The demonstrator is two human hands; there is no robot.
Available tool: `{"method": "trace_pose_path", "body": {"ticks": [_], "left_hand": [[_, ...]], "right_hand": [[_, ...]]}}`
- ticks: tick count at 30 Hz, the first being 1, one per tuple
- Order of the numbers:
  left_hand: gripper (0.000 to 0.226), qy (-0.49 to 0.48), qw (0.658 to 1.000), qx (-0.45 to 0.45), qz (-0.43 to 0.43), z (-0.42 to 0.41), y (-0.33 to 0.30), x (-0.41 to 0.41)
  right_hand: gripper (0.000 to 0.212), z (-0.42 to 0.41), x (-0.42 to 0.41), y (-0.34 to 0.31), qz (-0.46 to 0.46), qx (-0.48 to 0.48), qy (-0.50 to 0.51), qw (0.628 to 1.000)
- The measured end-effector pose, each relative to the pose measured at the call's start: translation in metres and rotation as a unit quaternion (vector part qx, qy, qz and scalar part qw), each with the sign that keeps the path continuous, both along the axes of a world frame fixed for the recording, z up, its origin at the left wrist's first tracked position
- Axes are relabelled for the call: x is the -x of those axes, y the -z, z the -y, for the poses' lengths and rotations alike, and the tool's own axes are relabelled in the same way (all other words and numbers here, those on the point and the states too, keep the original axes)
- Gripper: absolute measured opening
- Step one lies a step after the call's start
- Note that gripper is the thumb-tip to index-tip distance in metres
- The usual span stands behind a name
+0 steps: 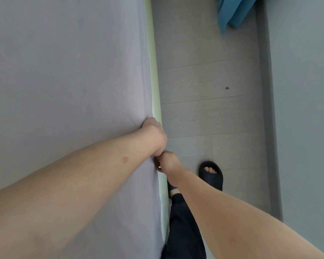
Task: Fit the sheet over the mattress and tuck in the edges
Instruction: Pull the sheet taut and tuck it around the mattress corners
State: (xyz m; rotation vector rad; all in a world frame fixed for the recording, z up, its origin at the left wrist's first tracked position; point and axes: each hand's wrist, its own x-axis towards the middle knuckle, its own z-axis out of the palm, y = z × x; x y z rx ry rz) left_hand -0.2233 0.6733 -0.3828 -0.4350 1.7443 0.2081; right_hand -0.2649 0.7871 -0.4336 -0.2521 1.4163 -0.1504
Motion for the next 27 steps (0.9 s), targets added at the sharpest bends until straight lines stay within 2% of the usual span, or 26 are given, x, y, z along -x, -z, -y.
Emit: {"method": "trace_pose_path", "body": {"ticks": [6,10,13,15,17,19,22,24,25,27], "left_hand": [[0.040,0.026,0.998,0.005,0.059,-0.012,0.006,0.011],[0.019,0.022,0.997,-0.006,0.075,-0.009,0.000,0.020],[0.021,0.002,0.999,-0.014,0.053,-0.011,0.003,0.023],[0.016,-0.031,0.999,-0.012,0.008,-0.022,0.004,0.022],[0.013,-0.042,0.998,-0.009,-0.054,-0.037,0.000,0.017],[0.013,-0.038,0.993,0.007,-0.112,-0.054,-0.002,0.007],[0.011,-0.052,0.985,0.036,-0.162,-0.066,-0.012,-0.001],[0.021,-0.071,0.979,0.050,-0.185,-0.075,-0.021,-0.005],[0.025,-0.078,0.973,0.059,-0.207,-0.081,-0.026,-0.006],[0.029,-0.099,0.961,0.078,-0.247,-0.093,-0.036,-0.008]], "right_hand": [[0.028,-0.003,-0.001,0.014,0.016,-0.014,0.065,0.998],[0.042,-0.015,-0.002,0.022,0.107,-0.053,0.103,0.987],[0.058,-0.041,-0.010,0.037,0.165,-0.082,0.054,0.981],[0.060,-0.044,-0.010,0.035,0.179,-0.094,0.007,0.979],[0.053,-0.034,-0.008,0.024,0.154,-0.057,-0.132,0.977],[0.040,-0.023,-0.006,0.000,0.100,-0.014,-0.312,0.945],[0.034,-0.022,-0.004,-0.006,0.015,0.067,-0.438,0.896],[0.030,-0.035,-0.001,0.005,-0.015,0.118,-0.452,0.884],[0.030,-0.045,0.002,0.007,-0.027,0.134,-0.435,0.890],[0.031,-0.066,0.011,0.001,-0.052,0.124,-0.347,0.928]]}}
